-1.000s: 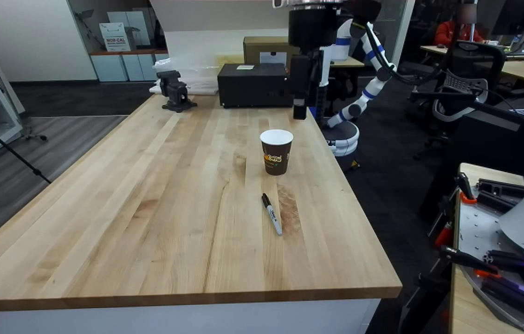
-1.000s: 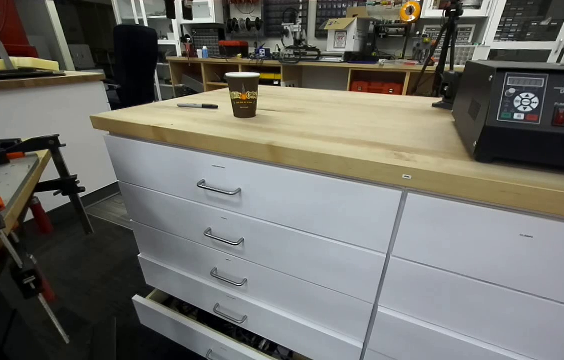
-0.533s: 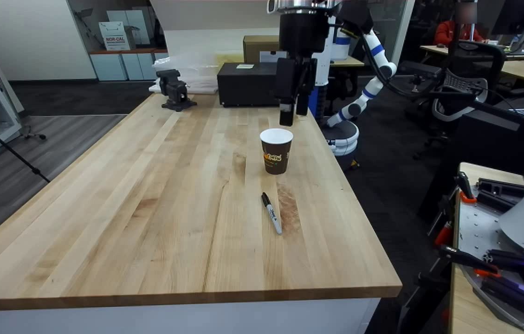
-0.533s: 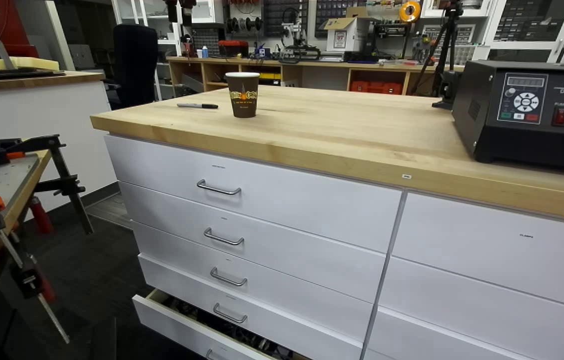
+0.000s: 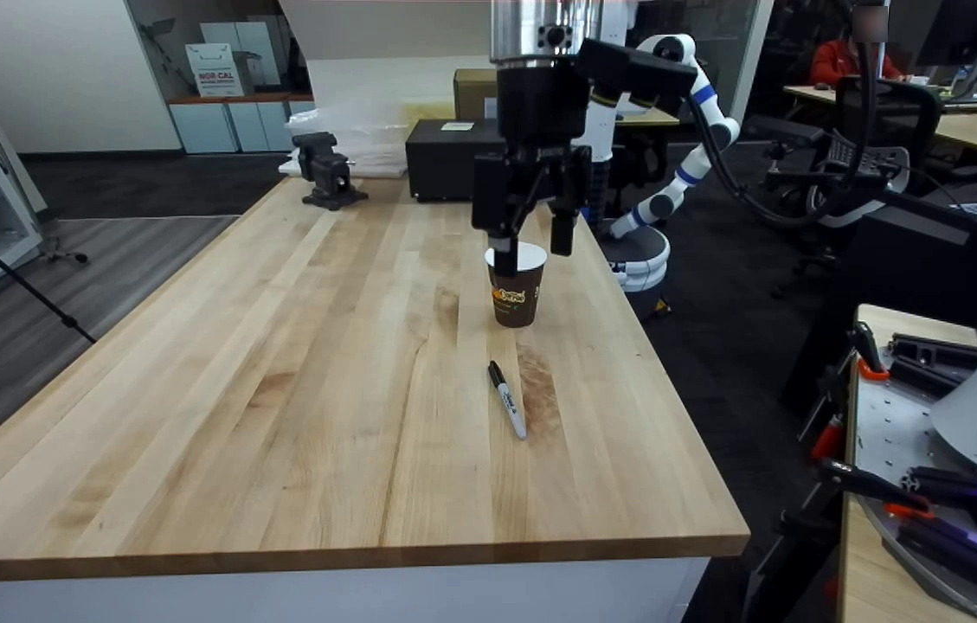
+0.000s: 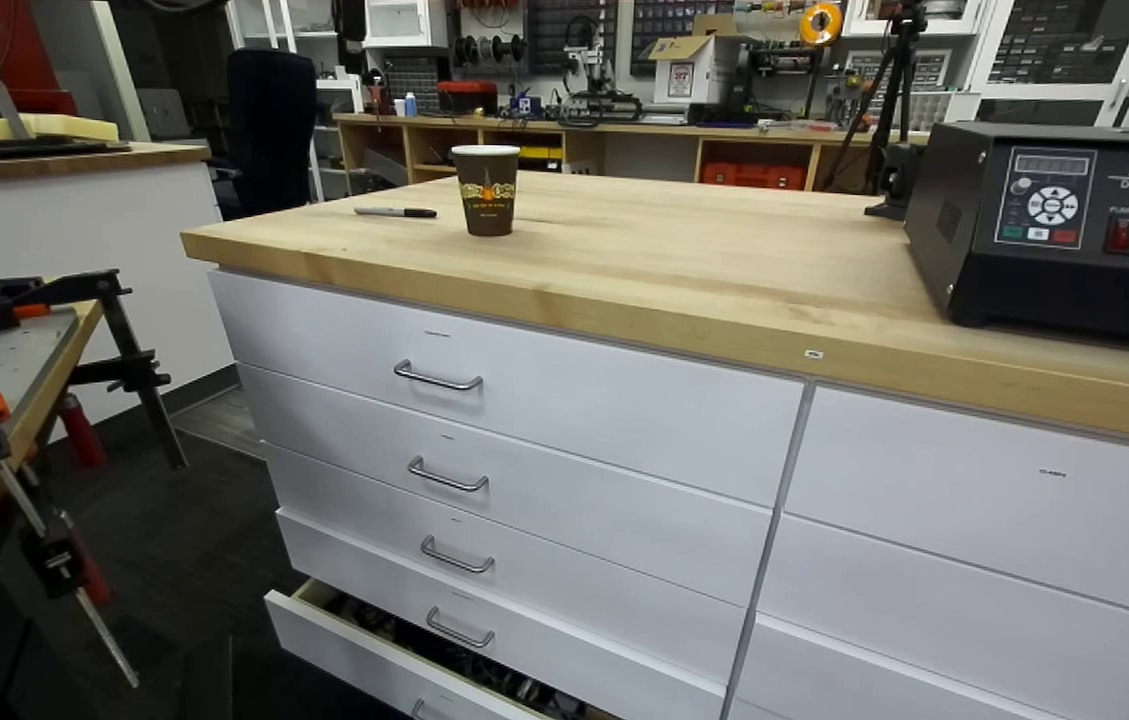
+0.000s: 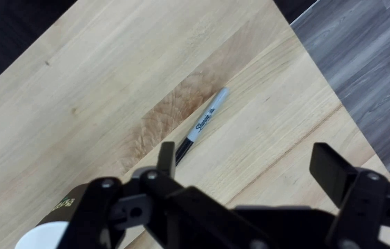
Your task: Put the marker in the cup
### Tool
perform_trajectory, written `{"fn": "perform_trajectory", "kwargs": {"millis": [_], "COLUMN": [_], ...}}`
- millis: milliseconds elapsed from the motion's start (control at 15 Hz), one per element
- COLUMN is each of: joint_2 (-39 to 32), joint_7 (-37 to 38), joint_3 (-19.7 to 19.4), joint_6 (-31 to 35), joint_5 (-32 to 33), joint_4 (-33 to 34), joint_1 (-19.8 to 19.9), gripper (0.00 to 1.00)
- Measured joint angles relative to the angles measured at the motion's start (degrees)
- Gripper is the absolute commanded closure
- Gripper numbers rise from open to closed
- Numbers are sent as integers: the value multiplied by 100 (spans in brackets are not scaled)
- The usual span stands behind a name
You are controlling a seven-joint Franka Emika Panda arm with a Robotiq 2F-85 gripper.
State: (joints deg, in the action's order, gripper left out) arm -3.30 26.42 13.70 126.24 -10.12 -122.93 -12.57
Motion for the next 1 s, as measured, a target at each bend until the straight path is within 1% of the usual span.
{"fn": "perform_trajectory", "kwargs": {"millis": [267, 467, 600, 800, 933, 1000], "joint_2": [-552, -979, -1230, -1572, -1813, -1940], "joint_7": [1178, 2200, 2723, 3284, 3453, 3495], "joint_3": [88, 5, -86, -216, -287, -312], "joint_6": [-9, -7, -7, 6, 35, 71], "joint_5": [192, 609, 729, 742, 640, 553], "joint_4": [395, 639, 757, 876, 1008, 1086], "joint_1": [-318, -464, -496, -526, -526, -524], "gripper": [0, 0, 0, 0, 0, 3]}}
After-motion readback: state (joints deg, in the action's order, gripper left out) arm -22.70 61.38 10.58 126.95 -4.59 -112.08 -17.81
